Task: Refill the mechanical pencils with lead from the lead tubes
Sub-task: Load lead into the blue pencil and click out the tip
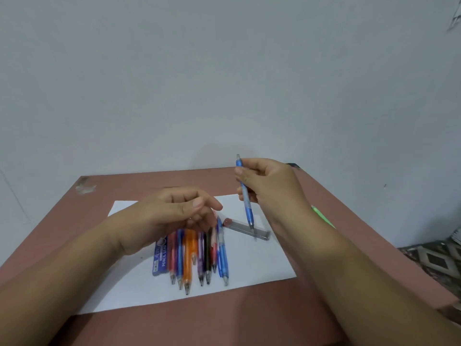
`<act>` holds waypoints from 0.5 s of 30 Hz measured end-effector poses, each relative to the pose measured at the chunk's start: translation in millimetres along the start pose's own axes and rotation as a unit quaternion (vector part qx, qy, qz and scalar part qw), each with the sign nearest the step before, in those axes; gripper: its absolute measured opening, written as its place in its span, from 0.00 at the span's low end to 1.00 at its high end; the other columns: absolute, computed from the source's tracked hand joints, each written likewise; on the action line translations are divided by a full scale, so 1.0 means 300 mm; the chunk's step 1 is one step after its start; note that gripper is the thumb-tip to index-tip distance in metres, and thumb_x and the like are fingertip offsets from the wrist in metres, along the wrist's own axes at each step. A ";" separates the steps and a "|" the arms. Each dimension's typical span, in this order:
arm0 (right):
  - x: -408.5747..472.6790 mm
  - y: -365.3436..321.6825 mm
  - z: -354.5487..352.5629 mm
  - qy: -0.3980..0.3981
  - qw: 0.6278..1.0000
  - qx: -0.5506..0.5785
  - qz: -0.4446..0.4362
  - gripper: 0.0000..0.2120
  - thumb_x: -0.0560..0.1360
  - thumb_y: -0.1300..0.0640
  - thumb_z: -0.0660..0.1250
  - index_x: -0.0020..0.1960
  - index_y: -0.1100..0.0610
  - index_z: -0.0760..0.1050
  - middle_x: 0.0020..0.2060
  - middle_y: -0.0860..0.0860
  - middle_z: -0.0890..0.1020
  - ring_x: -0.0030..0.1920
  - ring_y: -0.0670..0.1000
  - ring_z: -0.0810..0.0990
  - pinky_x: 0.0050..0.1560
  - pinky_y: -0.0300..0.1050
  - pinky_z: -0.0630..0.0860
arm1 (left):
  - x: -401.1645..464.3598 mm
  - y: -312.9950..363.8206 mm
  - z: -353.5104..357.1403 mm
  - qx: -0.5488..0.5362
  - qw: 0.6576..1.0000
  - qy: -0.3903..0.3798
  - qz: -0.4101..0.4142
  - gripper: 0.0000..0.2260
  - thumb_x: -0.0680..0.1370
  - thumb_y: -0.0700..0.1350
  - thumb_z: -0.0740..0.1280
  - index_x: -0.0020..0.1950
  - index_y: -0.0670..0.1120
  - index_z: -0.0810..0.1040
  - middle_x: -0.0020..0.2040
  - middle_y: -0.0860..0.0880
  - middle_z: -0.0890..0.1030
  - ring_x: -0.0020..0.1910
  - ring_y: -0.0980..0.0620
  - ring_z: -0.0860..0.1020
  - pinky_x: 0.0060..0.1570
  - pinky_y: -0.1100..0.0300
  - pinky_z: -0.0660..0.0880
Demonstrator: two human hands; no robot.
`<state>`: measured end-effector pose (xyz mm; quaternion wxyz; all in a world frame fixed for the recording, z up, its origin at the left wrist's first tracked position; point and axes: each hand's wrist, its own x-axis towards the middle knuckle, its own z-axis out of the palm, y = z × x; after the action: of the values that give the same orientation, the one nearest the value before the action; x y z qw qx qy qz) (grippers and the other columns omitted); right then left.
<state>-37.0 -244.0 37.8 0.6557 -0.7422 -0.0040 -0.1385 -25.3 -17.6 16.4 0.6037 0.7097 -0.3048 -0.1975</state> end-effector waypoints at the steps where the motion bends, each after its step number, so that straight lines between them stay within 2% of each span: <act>1: -0.013 0.005 -0.026 0.006 1.000 -0.007 -0.003 0.07 0.78 0.57 0.72 0.56 0.53 0.83 0.41 0.49 0.86 0.37 0.46 0.84 0.42 0.40 0.83 | 0.001 0.007 0.004 -0.003 1.000 0.003 0.003 0.28 0.72 0.63 0.74 0.61 0.43 0.82 0.50 0.41 0.82 0.51 0.47 0.80 0.61 0.47 0.75; 2: -0.024 0.007 -0.055 0.013 1.000 -0.013 -0.005 0.07 0.78 0.57 0.73 0.56 0.53 0.84 0.39 0.47 0.86 0.37 0.46 0.84 0.41 0.39 0.82 | 0.004 0.016 0.011 0.009 1.000 0.011 0.002 0.27 0.71 0.63 0.74 0.61 0.45 0.82 0.50 0.44 0.83 0.51 0.48 0.81 0.61 0.47 0.75; 4: -0.036 0.002 -0.119 0.030 0.999 -0.027 -0.003 0.06 0.78 0.57 0.73 0.55 0.53 0.85 0.37 0.46 0.85 0.38 0.48 0.85 0.41 0.41 0.83 | 0.018 0.041 0.036 0.097 0.995 0.033 -0.012 0.22 0.71 0.65 0.71 0.59 0.54 0.82 0.53 0.50 0.85 0.54 0.51 0.83 0.62 0.49 0.75; 7: -0.038 -0.006 -0.226 0.052 0.994 -0.100 0.000 0.03 0.77 0.57 0.72 0.48 0.52 0.85 0.37 0.54 0.86 0.39 0.55 0.86 0.47 0.53 0.85 | 0.047 0.070 0.094 0.231 0.971 0.037 -0.057 0.20 0.72 0.72 0.66 0.60 0.67 0.78 0.58 0.62 0.83 0.59 0.61 0.80 0.67 0.51 0.72; 9: -0.039 -0.009 -0.292 0.068 0.987 -0.145 0.011 0.04 0.76 0.57 0.72 0.45 0.53 0.86 0.35 0.54 0.85 0.36 0.54 0.85 0.47 0.55 0.85 | 0.069 0.087 0.153 0.271 0.960 0.042 -0.060 0.22 0.71 0.74 0.66 0.61 0.68 0.77 0.58 0.67 0.81 0.58 0.67 0.78 0.64 0.57 0.71; 12: -0.034 -0.011 -0.382 0.084 0.977 -0.191 0.037 0.05 0.74 0.57 0.73 0.42 0.57 0.86 0.35 0.55 0.85 0.33 0.51 0.82 0.47 0.57 0.84 | 0.116 0.099 0.262 0.309 0.950 0.041 -0.031 0.17 0.73 0.67 0.67 0.59 0.65 0.78 0.55 0.75 0.77 0.56 0.75 0.74 0.54 0.69 0.70; 14: -0.020 -0.004 -0.435 0.079 0.969 -0.225 0.063 0.06 0.73 0.58 0.73 0.43 0.61 0.85 0.37 0.58 0.85 0.32 0.51 0.81 0.49 0.58 0.83 | 0.153 0.096 0.328 0.334 0.942 0.025 -0.024 0.15 0.75 0.64 0.68 0.61 0.64 0.77 0.55 0.75 0.75 0.56 0.78 0.71 0.53 0.75 0.69; 15: -0.011 0.004 -0.457 0.076 0.965 -0.242 0.074 0.07 0.72 0.58 0.73 0.44 0.63 0.85 0.37 0.60 0.85 0.32 0.51 0.80 0.49 0.57 0.83 | 0.173 0.087 0.352 0.356 0.934 0.015 -0.017 0.17 0.76 0.64 0.67 0.64 0.63 0.76 0.58 0.73 0.75 0.57 0.76 0.71 0.55 0.75 0.69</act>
<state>-67.5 -377.3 49.9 0.4637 -0.8641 0.1345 -0.1422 -60.5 -132.4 26.1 0.3130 0.8858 -0.3341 -0.0757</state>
